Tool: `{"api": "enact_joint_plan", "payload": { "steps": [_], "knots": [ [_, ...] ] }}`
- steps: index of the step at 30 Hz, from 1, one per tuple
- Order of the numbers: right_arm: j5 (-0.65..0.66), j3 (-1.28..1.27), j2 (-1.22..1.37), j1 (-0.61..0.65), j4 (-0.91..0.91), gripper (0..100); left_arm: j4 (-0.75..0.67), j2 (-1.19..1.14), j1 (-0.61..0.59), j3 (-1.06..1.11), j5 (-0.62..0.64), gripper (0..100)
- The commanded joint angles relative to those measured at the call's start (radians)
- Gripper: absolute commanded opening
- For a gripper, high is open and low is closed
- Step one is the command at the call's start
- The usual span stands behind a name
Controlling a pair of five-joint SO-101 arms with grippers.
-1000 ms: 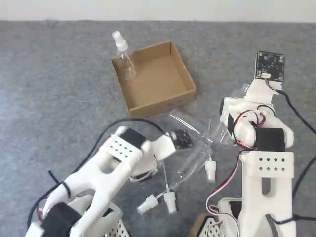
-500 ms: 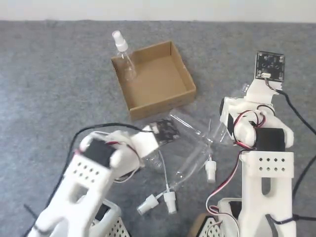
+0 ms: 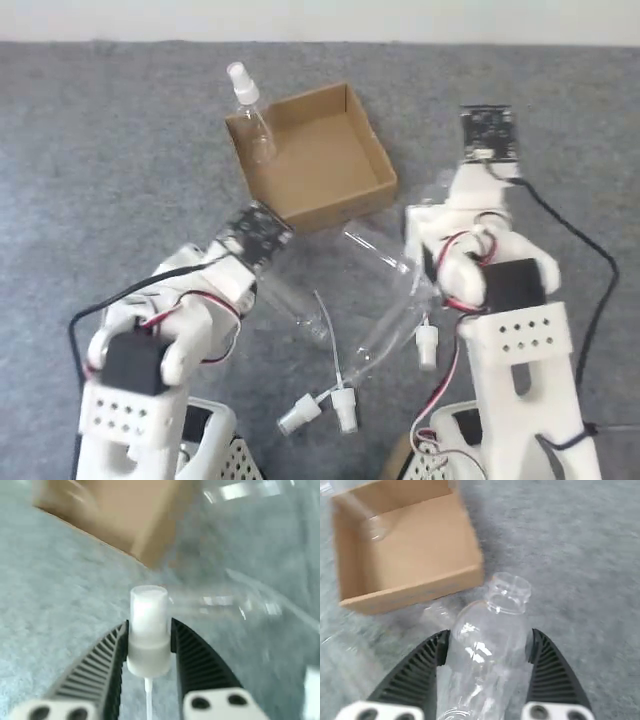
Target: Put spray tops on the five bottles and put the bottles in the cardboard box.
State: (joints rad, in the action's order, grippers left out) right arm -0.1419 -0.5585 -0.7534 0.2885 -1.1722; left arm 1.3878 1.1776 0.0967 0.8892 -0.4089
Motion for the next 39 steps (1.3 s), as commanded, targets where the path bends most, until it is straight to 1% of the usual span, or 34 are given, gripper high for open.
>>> {"api": "enact_joint_plan", "payload": {
  "steps": [1,6,11,14,17,23,29,32,37,39],
  "knots": [
    [-0.005,0.011,-0.039,0.087,-0.005,10.1,-0.095,0.063,-0.023,-0.047,0.123,1],
    [-0.002,0.012,-0.044,0.168,-0.008,10.1,-0.186,0.091,-0.069,-0.047,0.241,1],
    [0.000,0.011,-0.148,0.232,-0.042,10.1,-0.265,0.121,-0.110,-0.045,0.359,1],
    [0.000,0.000,-0.194,0.252,-0.036,10.1,-0.308,0.138,-0.114,-0.045,0.433,1],
    [0.003,-0.049,-0.216,0.266,0.028,10.1,-0.362,0.152,-0.114,-0.045,0.499,1],
    [0.092,-0.181,-0.257,0.306,0.176,10.2,-0.446,0.173,-0.114,-0.045,0.601,1],
    [0.092,-0.275,-0.321,0.308,0.294,10.1,-0.563,0.173,-0.114,-0.047,0.706,1],
    [0.092,-0.311,-0.351,0.308,0.311,10.1,-0.598,0.175,-0.114,-0.047,0.733,1],
    [0.092,-0.373,-0.446,0.308,0.314,10.1,-0.611,0.175,-0.114,-0.051,0.804,1],
    [0.092,-0.391,-0.490,0.308,0.314,10.1,-0.641,0.175,-0.114,-0.051,0.812,1]
  ]
}}
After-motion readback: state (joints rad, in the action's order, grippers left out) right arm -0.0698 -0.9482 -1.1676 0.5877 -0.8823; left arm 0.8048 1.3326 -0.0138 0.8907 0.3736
